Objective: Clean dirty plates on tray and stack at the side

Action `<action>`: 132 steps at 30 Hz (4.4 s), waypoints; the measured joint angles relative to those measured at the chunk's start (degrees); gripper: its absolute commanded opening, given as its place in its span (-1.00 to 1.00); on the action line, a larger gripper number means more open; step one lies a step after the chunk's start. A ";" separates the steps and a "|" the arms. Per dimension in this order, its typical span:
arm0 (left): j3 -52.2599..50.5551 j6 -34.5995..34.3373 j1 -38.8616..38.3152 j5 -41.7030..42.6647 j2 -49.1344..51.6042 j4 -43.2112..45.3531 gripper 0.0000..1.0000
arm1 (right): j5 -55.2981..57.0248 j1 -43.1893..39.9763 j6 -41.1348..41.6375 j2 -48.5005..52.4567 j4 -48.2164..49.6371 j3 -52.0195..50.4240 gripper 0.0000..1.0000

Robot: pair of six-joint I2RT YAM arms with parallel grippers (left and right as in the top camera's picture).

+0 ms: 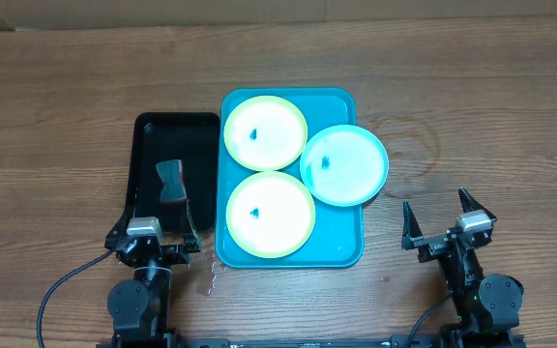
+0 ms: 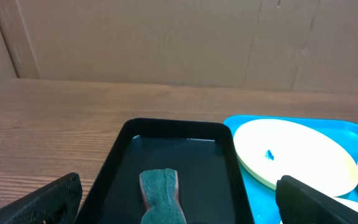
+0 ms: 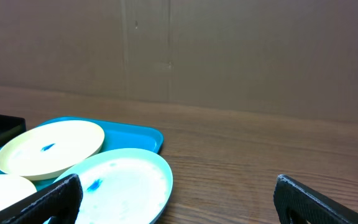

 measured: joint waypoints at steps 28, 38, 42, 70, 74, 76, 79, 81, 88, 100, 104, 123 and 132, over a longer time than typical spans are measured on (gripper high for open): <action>0.00 0.00 0.00 0.00 0.00 0.00 0.99 | 0.00 0.00 -0.02 0.00 0.00 0.00 0.99; 0.00 0.00 0.00 0.00 0.00 0.00 1.00 | 0.02 0.00 -0.02 0.00 -0.02 0.00 0.99; 0.00 0.00 0.00 0.00 0.00 0.00 0.99 | 0.02 0.00 0.00 0.00 -0.04 0.00 0.99; 0.00 0.00 0.00 0.00 0.00 0.00 1.00 | -1.46 0.00 4.70 0.00 0.17 0.00 0.99; 0.00 0.00 0.00 0.00 0.00 0.02 1.00 | -1.70 0.00 6.10 0.04 2.40 0.00 0.99; 0.00 0.00 0.00 0.04 0.00 0.00 1.00 | -2.14 0.00 6.86 0.07 2.89 0.00 0.99; 0.00 -0.70 0.00 0.66 0.00 0.04 0.99 | -2.58 0.00 9.73 0.07 2.36 0.00 0.99; 0.00 -1.60 0.00 1.42 0.00 0.09 0.99 | -2.93 -0.02 12.07 0.07 0.57 0.00 0.99; 4.39 -3.65 0.00 6.73 0.07 -6.84 0.99 | -3.19 0.00 16.20 1.22 -10.80 8.98 0.99; 42.29 -7.69 0.00 9.05 15.89 -28.63 0.99 | -3.61 0.00 17.27 23.82 -35.39 47.39 0.99; 57.96 -7.74 0.00 11.26 28.44 -42.51 0.99 | -6.23 0.00 17.35 38.10 -51.89 63.36 0.99; 85.09 -5.88 0.00 18.69 67.65 -81.11 0.68 | -25.29 1.18 21.81 74.31 -72.17 83.60 0.32; 85.09 -6.05 0.00 18.43 74.01 -83.34 -0.59 | -15.17 10.73 28.15 77.09 -72.15 83.60 0.25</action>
